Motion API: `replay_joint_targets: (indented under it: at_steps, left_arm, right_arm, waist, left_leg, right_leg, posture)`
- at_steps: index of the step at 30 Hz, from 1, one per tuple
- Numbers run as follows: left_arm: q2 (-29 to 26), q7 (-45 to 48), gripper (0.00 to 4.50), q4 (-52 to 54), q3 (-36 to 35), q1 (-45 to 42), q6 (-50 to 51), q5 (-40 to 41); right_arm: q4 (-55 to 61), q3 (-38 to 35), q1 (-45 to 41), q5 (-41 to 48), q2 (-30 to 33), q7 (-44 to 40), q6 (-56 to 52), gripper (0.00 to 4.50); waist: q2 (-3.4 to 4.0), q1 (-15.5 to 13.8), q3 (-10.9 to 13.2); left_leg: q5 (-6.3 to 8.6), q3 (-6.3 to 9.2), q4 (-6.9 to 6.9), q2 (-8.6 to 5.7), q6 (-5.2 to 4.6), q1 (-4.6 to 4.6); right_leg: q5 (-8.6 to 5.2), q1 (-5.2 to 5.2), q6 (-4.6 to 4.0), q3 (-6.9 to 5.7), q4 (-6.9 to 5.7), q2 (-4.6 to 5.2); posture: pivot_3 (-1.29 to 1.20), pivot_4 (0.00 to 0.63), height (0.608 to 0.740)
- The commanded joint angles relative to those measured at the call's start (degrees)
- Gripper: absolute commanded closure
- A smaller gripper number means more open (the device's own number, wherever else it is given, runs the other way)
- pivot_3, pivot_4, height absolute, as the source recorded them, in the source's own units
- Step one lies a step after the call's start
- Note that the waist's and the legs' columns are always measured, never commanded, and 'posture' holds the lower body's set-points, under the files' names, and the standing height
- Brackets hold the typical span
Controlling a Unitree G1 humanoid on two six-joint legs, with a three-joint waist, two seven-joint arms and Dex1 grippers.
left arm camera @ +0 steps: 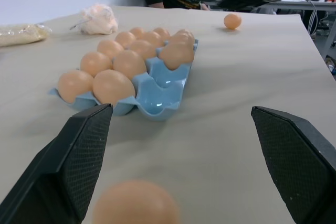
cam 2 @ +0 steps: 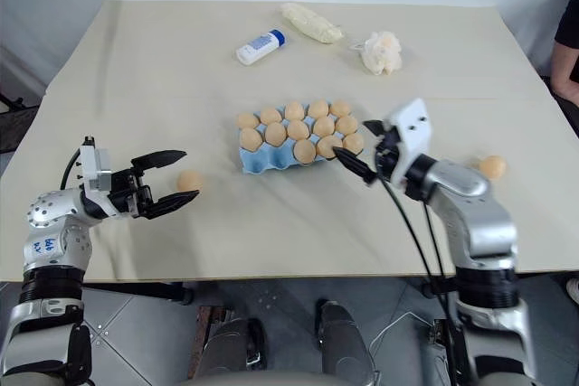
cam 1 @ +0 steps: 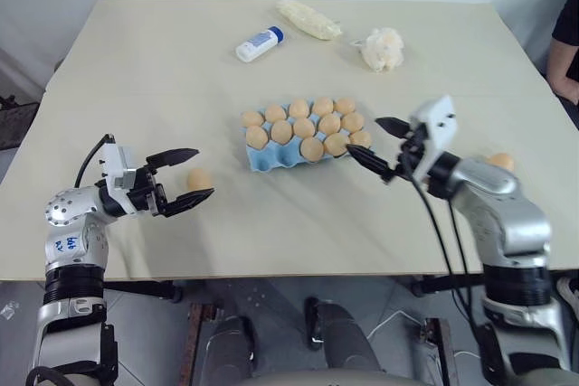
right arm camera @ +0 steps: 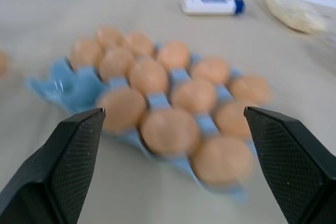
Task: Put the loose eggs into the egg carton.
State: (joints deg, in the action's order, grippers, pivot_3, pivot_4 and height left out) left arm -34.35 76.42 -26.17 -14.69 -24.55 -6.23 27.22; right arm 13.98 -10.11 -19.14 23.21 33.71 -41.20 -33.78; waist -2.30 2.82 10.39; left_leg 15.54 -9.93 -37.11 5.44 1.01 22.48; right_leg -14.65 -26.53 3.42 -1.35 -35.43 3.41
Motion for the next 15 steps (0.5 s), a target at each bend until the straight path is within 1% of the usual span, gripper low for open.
replay_joint_targets:
  at_steps: [1,6,9,11,15]
  left_arm:
    - [-0.1,0.48,0.0,-0.37,-0.62,-0.66,-0.34,1.1]
    - [-0.1,2.0,0.0,-1.91,-0.64,-1.22,-0.72,1.3]
    - [-0.24,3.01,0.0,-2.85,-0.9,-1.92,-0.63,1.58]
    - [-0.34,3.6,0.0,-3.39,-0.92,-2.35,-0.78,1.52]
    - [-0.37,4.17,0.0,-4.57,-0.89,-3.19,-1.04,1.32]
  right_arm:
    - [3.5,-7.11,5.01,2.45,3.32,-1.44,1.12,0.06]
    - [3.46,-17.17,15.66,2.69,5.82,-1.78,3.92,0.06]
    - [4.76,-22.5,22.34,3.49,5.52,-1.33,3.65,0.06]
    - [5.95,-25.2,25.99,4.34,5.01,-1.02,3.27,0.06]
    - [7.1,-28.44,30.39,5.33,4.32,0.11,3.21,0.06]
  waist:
    - [0.0,0.12,0.0]
    - [0.0,0.11,0.0]
    - [0.0,-0.13,0.0]
    - [0.0,-0.23,0.0]
    - [-0.01,0.1,0.0]
  left_leg:
    - [0.0,-0.01,-0.01,0.01,0.0,-0.02]
    - [-0.01,-0.01,-0.03,0.0,0.02,-0.1]
    - [-0.01,-0.01,-0.02,-0.03,0.02,-0.1]
    - [-0.01,-0.01,-0.02,-0.05,0.02,-0.1]
    - [-0.02,-0.03,-0.04,-0.05,0.0,-0.16]
  right_leg:
    - [0.0,0.0,0.0,0.02,-0.01,-0.02]
    - [0.0,0.06,0.01,0.05,-0.04,-0.04]
    - [0.0,0.09,0.01,0.04,0.01,-0.03]
    - [0.0,0.09,0.02,0.06,0.01,-0.01]
    - [0.03,0.13,0.07,0.13,0.01,-0.02]
  posture:
    - [0.0,0.15,0.74]
    - [0.0,0.15,0.74]
    - [0.0,0.15,0.74]
    - [0.0,0.15,0.74]
    - [0.0,0.15,0.74]
